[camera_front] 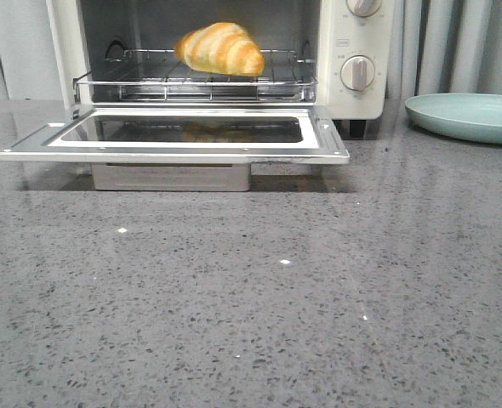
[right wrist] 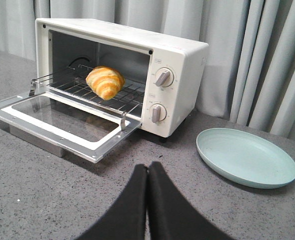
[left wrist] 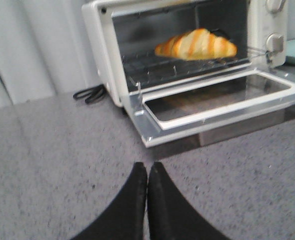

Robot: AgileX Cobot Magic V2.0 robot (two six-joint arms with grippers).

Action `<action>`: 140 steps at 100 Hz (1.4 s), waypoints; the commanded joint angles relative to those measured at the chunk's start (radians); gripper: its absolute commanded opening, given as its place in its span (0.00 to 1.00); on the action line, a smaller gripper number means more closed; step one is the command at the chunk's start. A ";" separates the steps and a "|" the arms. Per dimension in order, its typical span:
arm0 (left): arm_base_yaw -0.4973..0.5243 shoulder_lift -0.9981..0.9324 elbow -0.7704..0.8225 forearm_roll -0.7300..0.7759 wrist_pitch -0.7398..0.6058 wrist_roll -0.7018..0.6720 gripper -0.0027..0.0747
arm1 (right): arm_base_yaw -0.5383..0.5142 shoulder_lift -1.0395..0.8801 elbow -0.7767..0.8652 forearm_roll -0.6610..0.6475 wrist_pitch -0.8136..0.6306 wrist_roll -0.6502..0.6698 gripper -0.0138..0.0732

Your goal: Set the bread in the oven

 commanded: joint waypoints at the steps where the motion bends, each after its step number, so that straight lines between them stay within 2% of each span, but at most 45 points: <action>1: 0.044 -0.010 0.068 -0.052 -0.186 -0.029 0.01 | -0.008 -0.004 -0.021 -0.014 -0.078 0.000 0.10; 6: 0.071 -0.027 0.106 -0.050 -0.194 -0.054 0.01 | -0.008 -0.004 -0.021 -0.014 -0.078 0.000 0.10; 12: 0.107 -0.047 0.098 -0.020 -0.060 -0.056 0.01 | -0.008 -0.004 -0.021 -0.014 -0.076 0.000 0.10; 26: 0.168 -0.100 0.102 -0.006 0.119 -0.054 0.01 | -0.008 -0.004 -0.021 -0.014 -0.076 0.000 0.10; 107: 0.186 -0.101 0.102 -0.006 0.113 -0.054 0.01 | -0.008 -0.008 -0.020 -0.014 -0.069 0.000 0.10; 112: 0.186 -0.101 0.102 -0.006 0.113 -0.054 0.01 | -0.010 -0.008 -0.009 -0.032 -0.038 0.000 0.10; 119: 0.186 -0.101 0.102 -0.006 0.113 -0.054 0.01 | -0.030 -0.008 0.028 -0.102 -0.039 0.020 0.10; 127: 0.186 -0.101 0.102 -0.006 0.113 -0.054 0.01 | -0.074 -0.008 0.097 -0.108 -0.095 0.132 0.10; 134: 0.186 -0.101 0.102 -0.006 0.113 -0.054 0.01 | -0.140 -0.008 0.184 -0.118 -0.158 0.211 0.10; 140: 0.186 -0.101 0.102 -0.006 0.113 -0.054 0.01 | -0.206 -0.008 0.277 -0.120 -0.216 0.222 0.10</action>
